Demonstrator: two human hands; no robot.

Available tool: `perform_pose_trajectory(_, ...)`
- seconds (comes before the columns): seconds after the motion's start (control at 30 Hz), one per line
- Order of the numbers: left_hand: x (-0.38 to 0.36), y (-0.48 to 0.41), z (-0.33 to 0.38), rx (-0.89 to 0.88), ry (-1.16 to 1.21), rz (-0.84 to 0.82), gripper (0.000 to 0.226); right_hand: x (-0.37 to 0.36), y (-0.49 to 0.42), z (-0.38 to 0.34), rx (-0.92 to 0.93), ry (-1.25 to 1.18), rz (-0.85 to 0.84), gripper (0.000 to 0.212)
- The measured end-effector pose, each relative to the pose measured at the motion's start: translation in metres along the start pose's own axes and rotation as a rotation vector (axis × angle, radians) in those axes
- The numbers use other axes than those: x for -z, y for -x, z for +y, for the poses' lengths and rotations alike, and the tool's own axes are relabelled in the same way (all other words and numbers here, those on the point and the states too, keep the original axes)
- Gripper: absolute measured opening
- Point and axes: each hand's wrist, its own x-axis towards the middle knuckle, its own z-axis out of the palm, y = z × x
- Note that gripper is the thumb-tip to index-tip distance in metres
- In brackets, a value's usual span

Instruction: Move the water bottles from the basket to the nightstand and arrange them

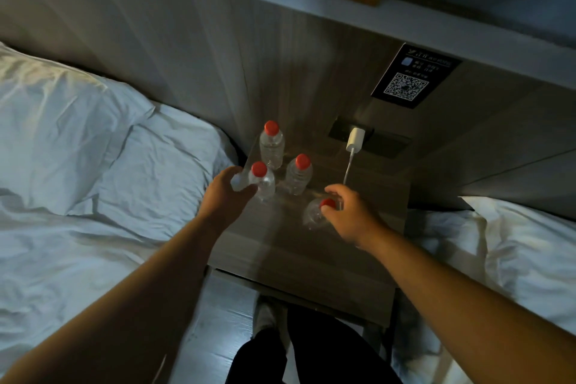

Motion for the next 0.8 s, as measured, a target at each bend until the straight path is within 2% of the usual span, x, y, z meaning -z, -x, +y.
perform_pose_trajectory(0.1, 0.024, 0.031, -0.007, 0.038, 0.089, 0.000, 0.055, 0.007, 0.024, -0.007, 0.000, -0.178, 0.034, 0.043)
perform_pose_trajectory(0.17, 0.040, 0.055, -0.012, 0.062, 0.205, 0.009, 0.050, 0.010, 0.044, -0.014, 0.038, -0.269, 0.036, 0.034)
perform_pose_trajectory(0.3, 0.071, 0.106, -0.024, 0.031, 0.439, 0.045, 0.014, 0.011, 0.088, -0.033, 0.144, -0.359, 0.064, 0.019)
perform_pose_trajectory(0.43, 0.106, 0.149, -0.037, -0.047, 0.574, 0.056, 0.024, 0.006, 0.129, -0.058, 0.240, -0.385, 0.071, 0.017)
perform_pose_trajectory(0.57, 0.132, 0.191, -0.050, -0.081, 0.615, 0.060, 0.019, -0.006, 0.160, -0.080, 0.330, -0.356, 0.013, 0.015)
perform_pose_trajectory(0.63, 0.142, 0.211, -0.062, -0.069, 0.646, 0.104, 0.009, -0.014, 0.170, -0.091, 0.361, -0.351, -0.039, 0.016)
perform_pose_trajectory(0.8, 0.162, 0.262, -0.082, -0.004, 0.677, 0.268, 0.017, -0.034, 0.180, -0.117, 0.420, -0.322, -0.151, 0.019)
